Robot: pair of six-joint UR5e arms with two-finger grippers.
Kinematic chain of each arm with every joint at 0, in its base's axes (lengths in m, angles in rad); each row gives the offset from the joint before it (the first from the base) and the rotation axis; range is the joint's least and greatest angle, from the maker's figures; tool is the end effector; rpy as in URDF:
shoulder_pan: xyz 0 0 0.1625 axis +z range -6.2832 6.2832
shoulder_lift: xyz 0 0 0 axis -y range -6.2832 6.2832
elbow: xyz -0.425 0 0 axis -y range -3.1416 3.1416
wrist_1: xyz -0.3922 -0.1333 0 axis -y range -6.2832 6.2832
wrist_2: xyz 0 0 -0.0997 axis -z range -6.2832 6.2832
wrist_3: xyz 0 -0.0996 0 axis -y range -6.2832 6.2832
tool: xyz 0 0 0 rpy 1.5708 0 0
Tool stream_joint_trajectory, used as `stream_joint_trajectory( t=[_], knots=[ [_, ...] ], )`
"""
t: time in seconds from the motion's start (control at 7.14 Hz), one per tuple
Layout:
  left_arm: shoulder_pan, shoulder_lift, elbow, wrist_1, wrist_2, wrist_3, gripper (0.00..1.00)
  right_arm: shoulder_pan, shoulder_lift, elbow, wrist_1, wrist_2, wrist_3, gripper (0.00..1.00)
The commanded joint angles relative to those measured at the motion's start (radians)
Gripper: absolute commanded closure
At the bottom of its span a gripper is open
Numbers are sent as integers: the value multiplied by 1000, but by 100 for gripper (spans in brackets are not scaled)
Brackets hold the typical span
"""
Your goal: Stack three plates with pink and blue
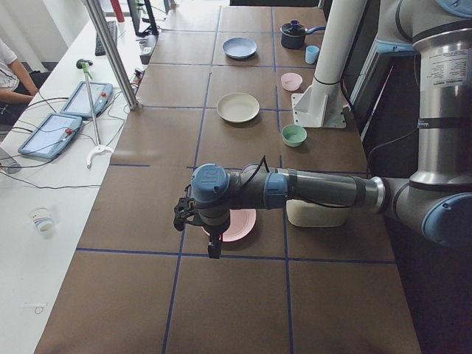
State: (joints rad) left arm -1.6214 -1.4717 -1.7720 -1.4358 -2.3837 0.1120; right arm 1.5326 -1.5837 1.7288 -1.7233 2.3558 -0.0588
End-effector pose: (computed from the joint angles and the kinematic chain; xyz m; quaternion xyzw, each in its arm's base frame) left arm -0.0834 -0.4419 0.6171 0.0171 0.3952 0.0217 0.9182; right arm 0.0445 -0.4838 0.6019 0.0005 -0.3825 -0.0434 0.9229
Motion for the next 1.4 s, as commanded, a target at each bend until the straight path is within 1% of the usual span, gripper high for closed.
stream_joint_trajectory(
  t=[0.0, 0.98, 1.12, 1.26],
  knots=[
    [0, 1, -3, 2, -2, -3, 0, 0, -1, -3, -1, 2, -1, 0],
    [3, 11, 6, -21, -6, -5, 0, -3, -1, -5, 2, 5, -1, 0],
    [3, 30, 3, -28, -9, -8, 0, -5, -1, 0, 1, 5, -1, 0],
    [30, 28, 11, -47, -8, -12, 0, -5, -1, 0, 2, 5, -4, 0]
  ],
)
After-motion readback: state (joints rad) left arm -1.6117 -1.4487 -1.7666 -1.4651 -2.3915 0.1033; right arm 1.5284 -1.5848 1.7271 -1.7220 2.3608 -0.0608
